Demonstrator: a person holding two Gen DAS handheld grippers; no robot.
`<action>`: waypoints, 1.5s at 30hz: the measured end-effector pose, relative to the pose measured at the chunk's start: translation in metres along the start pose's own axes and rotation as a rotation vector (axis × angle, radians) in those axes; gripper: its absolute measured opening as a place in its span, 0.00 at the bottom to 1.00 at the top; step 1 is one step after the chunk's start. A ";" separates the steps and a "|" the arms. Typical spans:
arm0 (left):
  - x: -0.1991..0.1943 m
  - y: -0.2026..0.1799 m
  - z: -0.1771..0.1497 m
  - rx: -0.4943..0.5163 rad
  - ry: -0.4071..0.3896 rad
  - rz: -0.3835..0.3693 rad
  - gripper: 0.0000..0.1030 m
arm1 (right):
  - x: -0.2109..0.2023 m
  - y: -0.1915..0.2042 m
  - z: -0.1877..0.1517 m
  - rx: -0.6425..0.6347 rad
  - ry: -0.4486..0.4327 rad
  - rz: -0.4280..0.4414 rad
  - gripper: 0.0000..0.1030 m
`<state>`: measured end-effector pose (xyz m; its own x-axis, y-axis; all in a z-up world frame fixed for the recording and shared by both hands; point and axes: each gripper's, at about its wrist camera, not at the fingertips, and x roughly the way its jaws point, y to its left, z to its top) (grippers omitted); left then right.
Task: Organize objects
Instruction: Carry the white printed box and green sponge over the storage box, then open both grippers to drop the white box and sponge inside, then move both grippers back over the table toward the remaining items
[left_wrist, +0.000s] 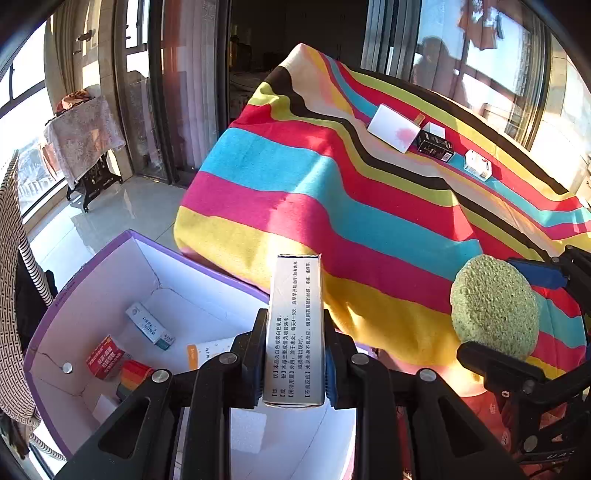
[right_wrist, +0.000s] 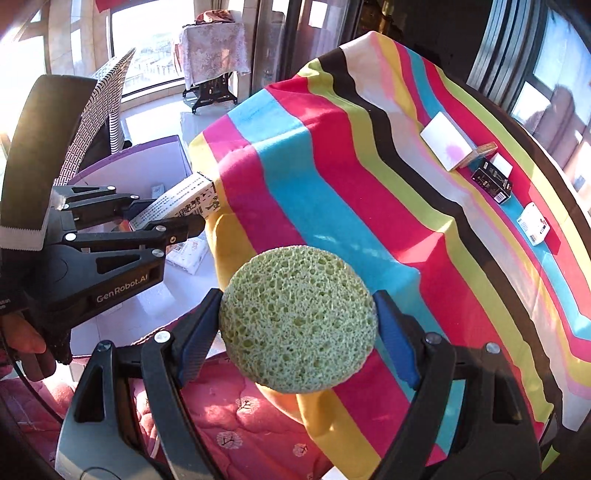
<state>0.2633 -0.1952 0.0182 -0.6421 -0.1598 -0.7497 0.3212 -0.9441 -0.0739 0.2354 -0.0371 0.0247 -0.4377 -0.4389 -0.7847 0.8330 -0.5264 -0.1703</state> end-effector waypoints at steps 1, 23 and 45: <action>-0.002 0.007 -0.002 -0.009 0.001 0.010 0.25 | 0.000 0.004 0.001 -0.013 -0.001 0.002 0.81; -0.009 0.113 -0.022 -0.177 0.049 0.236 0.26 | 0.016 0.131 0.032 -0.369 -0.010 0.199 0.81; 0.000 0.031 0.027 -0.166 -0.044 0.072 0.82 | -0.004 -0.035 0.022 0.097 -0.112 0.090 0.86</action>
<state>0.2544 -0.2328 0.0340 -0.6416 -0.2415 -0.7281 0.4762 -0.8695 -0.1312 0.2007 -0.0334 0.0473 -0.4021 -0.5627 -0.7223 0.8366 -0.5464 -0.0400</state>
